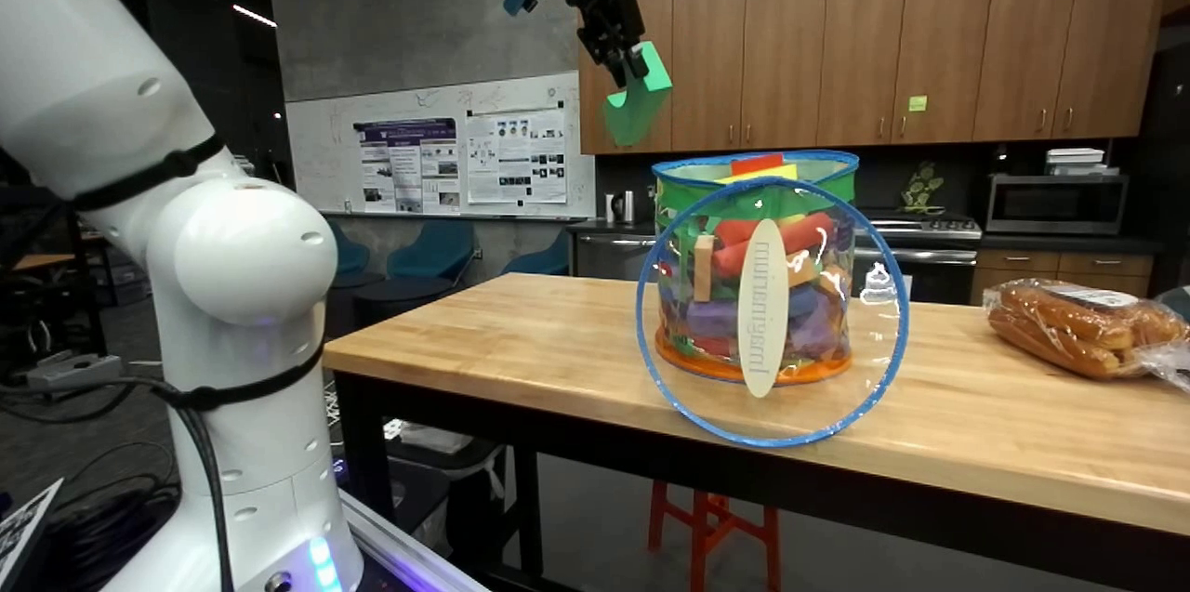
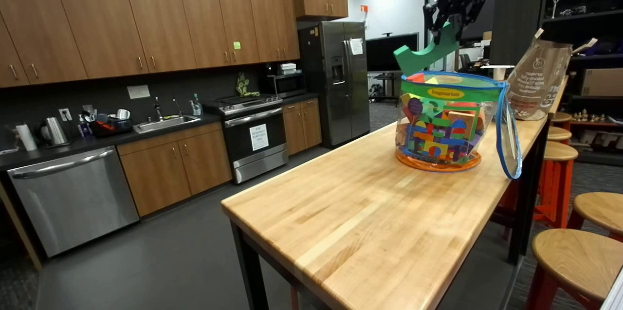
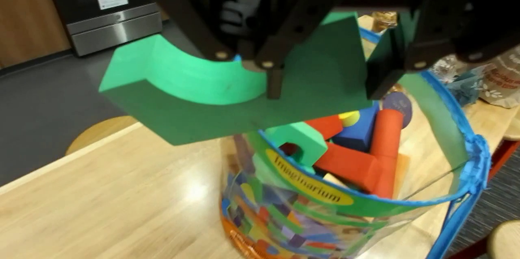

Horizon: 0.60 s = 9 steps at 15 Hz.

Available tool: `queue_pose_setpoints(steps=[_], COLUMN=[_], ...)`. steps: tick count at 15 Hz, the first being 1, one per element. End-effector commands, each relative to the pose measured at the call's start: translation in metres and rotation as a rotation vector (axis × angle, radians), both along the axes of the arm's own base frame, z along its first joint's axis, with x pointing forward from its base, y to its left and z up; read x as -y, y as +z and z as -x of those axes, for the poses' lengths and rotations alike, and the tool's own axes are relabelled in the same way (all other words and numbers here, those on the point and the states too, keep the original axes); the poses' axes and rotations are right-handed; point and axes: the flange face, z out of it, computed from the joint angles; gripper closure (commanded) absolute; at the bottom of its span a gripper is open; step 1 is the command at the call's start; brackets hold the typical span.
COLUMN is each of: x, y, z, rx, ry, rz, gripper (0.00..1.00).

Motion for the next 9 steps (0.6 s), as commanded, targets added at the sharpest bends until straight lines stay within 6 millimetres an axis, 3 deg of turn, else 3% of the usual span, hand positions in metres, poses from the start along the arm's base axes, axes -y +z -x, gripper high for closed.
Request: queue_pose_setpoints(steps=[1,5,9], x=[-0.044,-0.081,-0.103], y=[-0.022,-0.064,-0.109], z=[0.002,-0.008,-0.010], rx=[-0.048,-0.095,-0.153], ry=[0.144,0.297,0.404], rz=[-0.054,-0.129,-0.178], gripper=[0.72,0.72,0.72])
